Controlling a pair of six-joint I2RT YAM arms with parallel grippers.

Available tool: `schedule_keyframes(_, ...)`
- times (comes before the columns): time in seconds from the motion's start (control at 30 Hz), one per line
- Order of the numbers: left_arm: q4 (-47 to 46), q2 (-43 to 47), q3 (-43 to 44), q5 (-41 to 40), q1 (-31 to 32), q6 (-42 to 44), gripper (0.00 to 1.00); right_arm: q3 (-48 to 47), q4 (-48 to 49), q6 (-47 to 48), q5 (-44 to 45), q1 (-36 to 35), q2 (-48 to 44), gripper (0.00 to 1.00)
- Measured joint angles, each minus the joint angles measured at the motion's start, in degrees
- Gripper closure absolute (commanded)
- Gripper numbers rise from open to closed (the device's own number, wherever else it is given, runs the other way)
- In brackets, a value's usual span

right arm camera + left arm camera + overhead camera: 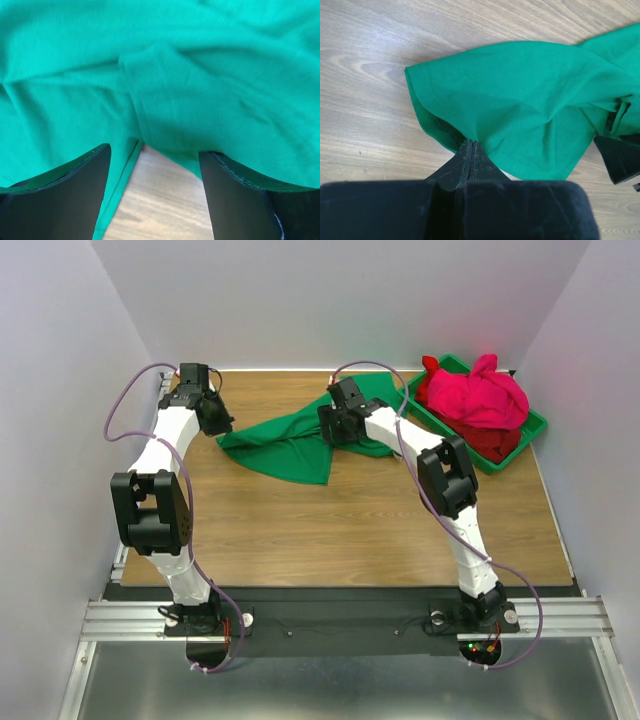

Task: Fold and stack the t-shirts
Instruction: Flatten the tshirt out

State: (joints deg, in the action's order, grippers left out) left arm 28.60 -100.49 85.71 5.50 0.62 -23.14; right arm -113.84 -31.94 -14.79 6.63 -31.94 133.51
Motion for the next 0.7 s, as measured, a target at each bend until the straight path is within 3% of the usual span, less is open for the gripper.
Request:
schedule_keyframes(0.37, 0.09, 0.17, -1.44, 0.04, 0.00, 0.24, 1.00, -3.26, 2.62, 0.00, 8.17, 0.00, 4.68, 0.39)
schedule_keyframes(0.47, 0.02, 0.17, -2.03, 0.09, 0.00, 0.24, 1.00, -5.51, 2.62, 0.07, 10.38, 0.00, 5.70, 0.56)
schedule_keyframes(0.5, -0.11, 0.20, -2.38, 0.09, 0.02, 0.24, 1.00, -6.03, 2.73, -0.02, 11.04, 0.00, 5.95, 0.71)
schedule_keyframes(0.53, -0.11, 0.26, -2.69, 0.11, 0.00, 0.24, 1.00, -6.47, 2.80, 0.09, 11.43, 0.00, 6.08, 0.77)
schedule_keyframes(0.6, -0.02, 0.74, -3.74, 0.15, 0.00, 0.22, 1.00, -6.82, 3.02, -0.04, 12.83, 0.00, 6.14, 0.83)
schedule_keyframes(0.7, -0.11, 1.51, -4.72, 0.15, 0.00, 0.22, 1.00, -6.82, 3.21, -0.02, 13.94, 0.00, 6.12, 0.81)
